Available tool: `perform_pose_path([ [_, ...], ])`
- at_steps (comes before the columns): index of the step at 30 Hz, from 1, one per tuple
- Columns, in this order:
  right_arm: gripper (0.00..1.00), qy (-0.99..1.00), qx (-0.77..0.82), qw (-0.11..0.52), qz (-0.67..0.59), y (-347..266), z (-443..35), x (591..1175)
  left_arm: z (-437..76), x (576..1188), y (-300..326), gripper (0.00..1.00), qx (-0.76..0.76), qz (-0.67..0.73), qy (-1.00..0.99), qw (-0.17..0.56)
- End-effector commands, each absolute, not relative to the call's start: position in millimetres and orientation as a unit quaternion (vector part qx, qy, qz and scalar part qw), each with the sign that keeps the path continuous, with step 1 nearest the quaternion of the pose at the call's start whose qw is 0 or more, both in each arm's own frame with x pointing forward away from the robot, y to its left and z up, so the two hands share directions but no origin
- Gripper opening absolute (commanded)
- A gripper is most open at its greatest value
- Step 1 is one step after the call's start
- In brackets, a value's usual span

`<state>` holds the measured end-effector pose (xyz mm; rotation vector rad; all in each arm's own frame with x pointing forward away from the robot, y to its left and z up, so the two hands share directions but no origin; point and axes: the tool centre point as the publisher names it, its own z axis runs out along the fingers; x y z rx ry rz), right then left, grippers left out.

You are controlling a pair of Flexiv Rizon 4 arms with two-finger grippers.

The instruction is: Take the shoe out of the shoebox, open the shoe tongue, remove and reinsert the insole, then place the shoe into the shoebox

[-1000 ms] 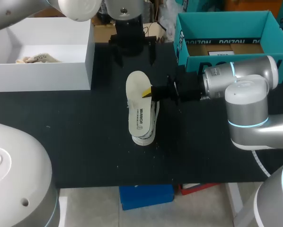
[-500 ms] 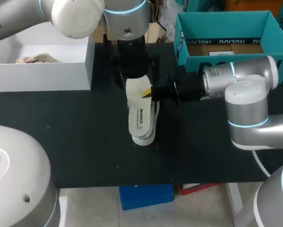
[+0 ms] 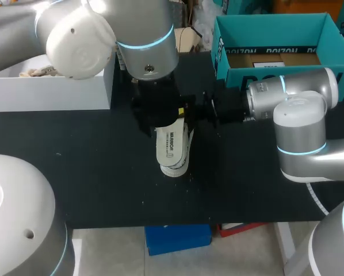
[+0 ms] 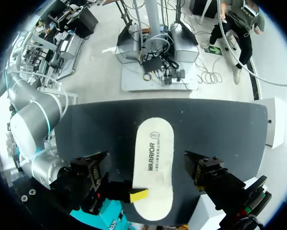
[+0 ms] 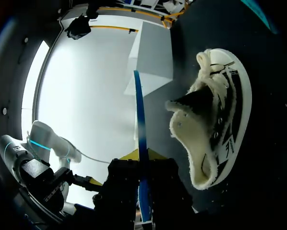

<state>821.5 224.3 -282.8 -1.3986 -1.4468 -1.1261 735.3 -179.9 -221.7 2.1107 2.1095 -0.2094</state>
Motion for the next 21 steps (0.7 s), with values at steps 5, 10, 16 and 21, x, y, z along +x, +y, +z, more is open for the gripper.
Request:
perform_pose_path([
  [5,0.00,-0.574,-0.555,0.405,-0.446,225,-283,821,-222,718,-141,1.00,0.725,-0.315,0.564,0.238],
  [10,0.00,-0.574,-0.555,0.405,-0.446,225,-283,821,-222,717,-127,1.00,0.711,-0.443,0.457,0.298],
  [16,0.00,-0.574,-0.555,0.405,-0.446,225,-283,821,-222,717,-127,1.00,0.711,-0.443,0.457,0.298],
  [21,0.00,-0.574,-0.555,0.405,-0.446,225,-283,821,-222,717,-127,1.00,0.711,-0.443,0.457,0.298],
])
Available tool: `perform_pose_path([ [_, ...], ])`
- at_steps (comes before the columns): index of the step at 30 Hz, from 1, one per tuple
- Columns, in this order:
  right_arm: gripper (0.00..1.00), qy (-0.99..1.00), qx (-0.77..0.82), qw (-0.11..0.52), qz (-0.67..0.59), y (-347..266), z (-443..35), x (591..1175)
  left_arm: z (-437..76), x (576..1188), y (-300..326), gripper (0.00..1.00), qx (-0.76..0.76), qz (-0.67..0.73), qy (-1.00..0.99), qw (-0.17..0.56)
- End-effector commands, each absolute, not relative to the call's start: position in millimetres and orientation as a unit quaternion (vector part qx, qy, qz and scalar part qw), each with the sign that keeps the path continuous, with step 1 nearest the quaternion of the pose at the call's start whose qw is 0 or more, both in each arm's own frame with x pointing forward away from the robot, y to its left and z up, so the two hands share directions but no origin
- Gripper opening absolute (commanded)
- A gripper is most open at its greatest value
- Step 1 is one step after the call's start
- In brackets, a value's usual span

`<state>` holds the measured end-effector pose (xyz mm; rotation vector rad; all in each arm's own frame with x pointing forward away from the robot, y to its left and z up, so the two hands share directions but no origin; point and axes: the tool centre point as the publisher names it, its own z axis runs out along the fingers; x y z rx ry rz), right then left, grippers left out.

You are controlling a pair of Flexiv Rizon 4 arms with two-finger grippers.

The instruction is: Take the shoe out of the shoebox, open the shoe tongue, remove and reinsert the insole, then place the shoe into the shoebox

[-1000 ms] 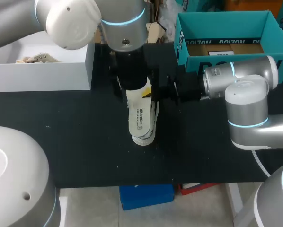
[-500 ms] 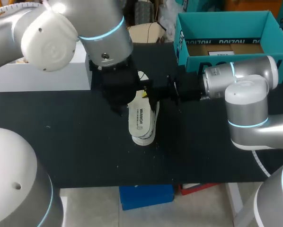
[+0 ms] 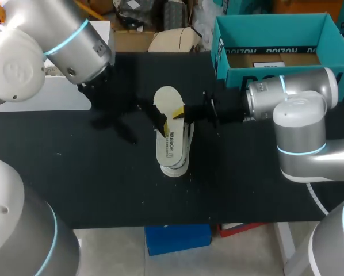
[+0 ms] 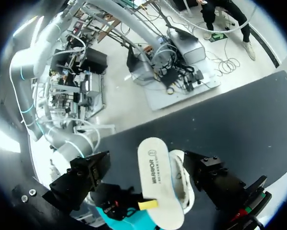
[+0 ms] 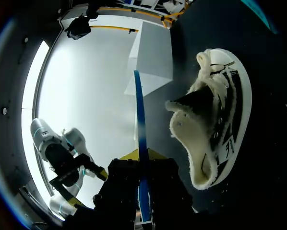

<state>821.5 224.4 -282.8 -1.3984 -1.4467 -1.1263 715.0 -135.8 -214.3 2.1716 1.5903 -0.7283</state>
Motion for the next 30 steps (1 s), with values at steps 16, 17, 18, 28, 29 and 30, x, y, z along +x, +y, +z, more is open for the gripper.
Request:
perform_pose_path([
  [16,0.00,-0.574,-0.555,0.405,-0.446,225,-283,821,-237,722,-104,1.00,0.601,-0.487,0.455,0.441],
  [17,0.00,-0.574,-0.555,0.405,-0.446,225,-283,821,-239,722,-101,1.00,0.593,-0.485,0.455,0.455],
  [18,0.00,-0.574,-0.555,0.405,-0.446,225,-283,821,-240,723,-99,1.00,0.581,-0.485,0.450,0.473],
  [28,0.00,-0.574,-0.555,0.405,-0.446,225,-283,821,-246,723,-96,1.00,0.553,-0.487,0.444,0.509],
  [29,0.00,-0.574,-0.555,0.405,-0.446,225,-283,821,-246,723,-96,1.00,0.553,-0.487,0.444,0.509],
  [30,0.00,-0.574,-0.555,0.405,-0.446,225,-283,821,-246,723,-96,1.00,0.553,-0.487,0.444,0.509],
])
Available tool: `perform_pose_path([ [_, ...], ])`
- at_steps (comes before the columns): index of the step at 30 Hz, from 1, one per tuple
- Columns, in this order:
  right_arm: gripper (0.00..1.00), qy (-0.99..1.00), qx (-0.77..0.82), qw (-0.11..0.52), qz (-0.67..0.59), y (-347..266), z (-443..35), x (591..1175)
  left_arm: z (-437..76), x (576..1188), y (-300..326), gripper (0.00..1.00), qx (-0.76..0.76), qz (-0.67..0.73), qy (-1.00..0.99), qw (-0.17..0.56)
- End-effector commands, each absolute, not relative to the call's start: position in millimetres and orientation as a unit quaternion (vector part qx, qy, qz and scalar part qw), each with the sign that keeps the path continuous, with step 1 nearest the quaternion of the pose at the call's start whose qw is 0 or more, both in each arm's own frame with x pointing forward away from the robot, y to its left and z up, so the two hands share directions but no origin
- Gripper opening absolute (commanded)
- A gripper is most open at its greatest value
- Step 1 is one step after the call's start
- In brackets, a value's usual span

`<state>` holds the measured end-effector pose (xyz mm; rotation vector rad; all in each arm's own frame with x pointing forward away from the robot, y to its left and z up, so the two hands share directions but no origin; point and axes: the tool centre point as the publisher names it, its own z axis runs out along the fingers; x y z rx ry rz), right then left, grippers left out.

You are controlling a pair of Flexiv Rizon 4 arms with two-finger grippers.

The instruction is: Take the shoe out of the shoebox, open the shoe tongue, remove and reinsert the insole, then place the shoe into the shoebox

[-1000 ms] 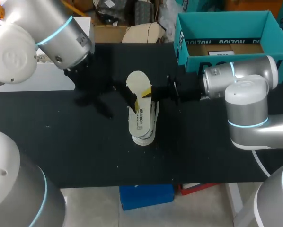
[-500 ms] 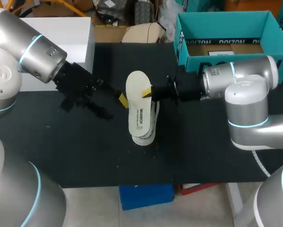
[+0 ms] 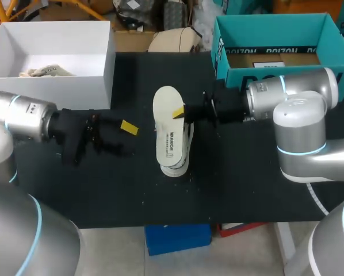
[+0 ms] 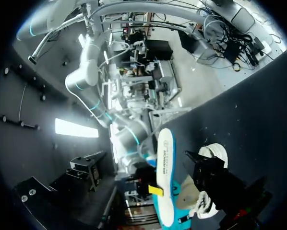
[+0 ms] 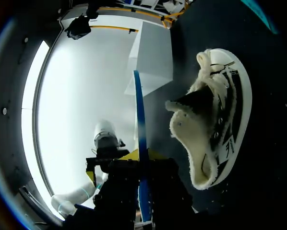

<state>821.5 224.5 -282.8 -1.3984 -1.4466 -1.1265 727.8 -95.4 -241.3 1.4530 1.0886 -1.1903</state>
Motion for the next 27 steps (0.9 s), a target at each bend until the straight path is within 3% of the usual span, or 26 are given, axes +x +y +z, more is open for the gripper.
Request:
perform_pose_path([
  [1,0.00,-0.574,-0.555,0.405,-0.446,225,-283,821,-246,723,-96,1.00,0.553,-0.487,0.444,0.509],
  [10,0.00,-0.574,-0.555,0.405,-0.446,225,-283,821,-254,727,-101,1.00,0.537,-0.413,0.513,0.527],
  [27,0.00,-0.574,-0.555,0.405,-0.446,225,-283,821,-281,759,-106,1.00,0.476,-0.428,0.498,0.586],
])
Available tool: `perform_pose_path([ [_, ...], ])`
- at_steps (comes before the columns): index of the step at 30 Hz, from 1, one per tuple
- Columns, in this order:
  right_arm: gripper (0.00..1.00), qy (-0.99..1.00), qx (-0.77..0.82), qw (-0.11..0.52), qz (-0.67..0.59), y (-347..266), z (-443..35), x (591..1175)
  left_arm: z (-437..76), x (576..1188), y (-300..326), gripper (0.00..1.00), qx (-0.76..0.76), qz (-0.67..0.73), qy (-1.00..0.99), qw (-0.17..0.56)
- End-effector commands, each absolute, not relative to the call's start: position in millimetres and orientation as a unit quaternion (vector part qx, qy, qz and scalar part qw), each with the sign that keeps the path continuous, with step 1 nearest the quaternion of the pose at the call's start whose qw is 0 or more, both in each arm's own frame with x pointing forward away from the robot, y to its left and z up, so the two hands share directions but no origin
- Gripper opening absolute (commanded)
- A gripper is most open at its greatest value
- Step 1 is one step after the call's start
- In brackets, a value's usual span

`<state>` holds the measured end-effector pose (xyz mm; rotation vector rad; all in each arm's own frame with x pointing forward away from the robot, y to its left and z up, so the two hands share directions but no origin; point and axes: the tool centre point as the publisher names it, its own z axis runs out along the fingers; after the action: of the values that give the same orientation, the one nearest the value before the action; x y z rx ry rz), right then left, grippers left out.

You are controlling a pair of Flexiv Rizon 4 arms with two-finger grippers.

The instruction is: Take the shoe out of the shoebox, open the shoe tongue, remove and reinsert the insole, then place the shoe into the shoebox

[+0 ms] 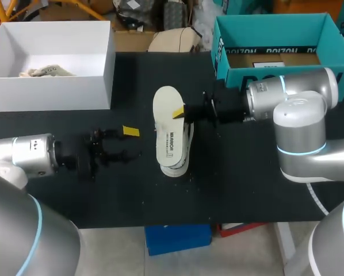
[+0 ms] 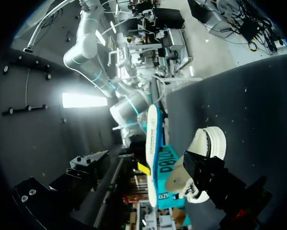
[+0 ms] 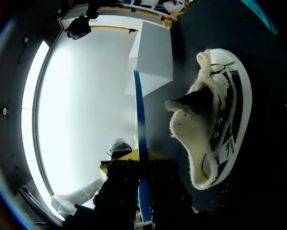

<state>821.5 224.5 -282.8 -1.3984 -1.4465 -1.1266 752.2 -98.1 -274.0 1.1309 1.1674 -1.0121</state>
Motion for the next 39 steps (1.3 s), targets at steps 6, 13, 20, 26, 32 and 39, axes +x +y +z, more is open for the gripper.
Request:
perform_pose_path([
  [6,0.00,-0.574,-0.555,0.405,-0.446,225,-283,821,-285,777,-113,1.00,0.470,-0.422,0.501,0.592],
  [13,0.00,-0.574,-0.555,0.405,-0.446,225,-283,821,-283,796,-127,1.00,0.470,-0.420,0.497,0.596],
  [20,0.00,-0.574,-0.555,0.405,-0.446,225,-283,821,-286,803,-142,0.40,0.474,-0.427,0.493,0.591],
  [26,0.00,-0.574,-0.555,0.405,-0.446,225,-283,821,-286,808,-152,0.42,0.477,-0.433,0.488,0.588],
  [32,0.00,-0.574,-0.555,0.405,-0.446,225,-283,821,-279,814,-164,0.44,0.484,-0.435,0.479,0.589],
  [39,0.00,-0.574,-0.555,0.405,-0.446,225,-283,821,-281,816,-173,0.36,0.489,-0.440,0.475,0.585],
])
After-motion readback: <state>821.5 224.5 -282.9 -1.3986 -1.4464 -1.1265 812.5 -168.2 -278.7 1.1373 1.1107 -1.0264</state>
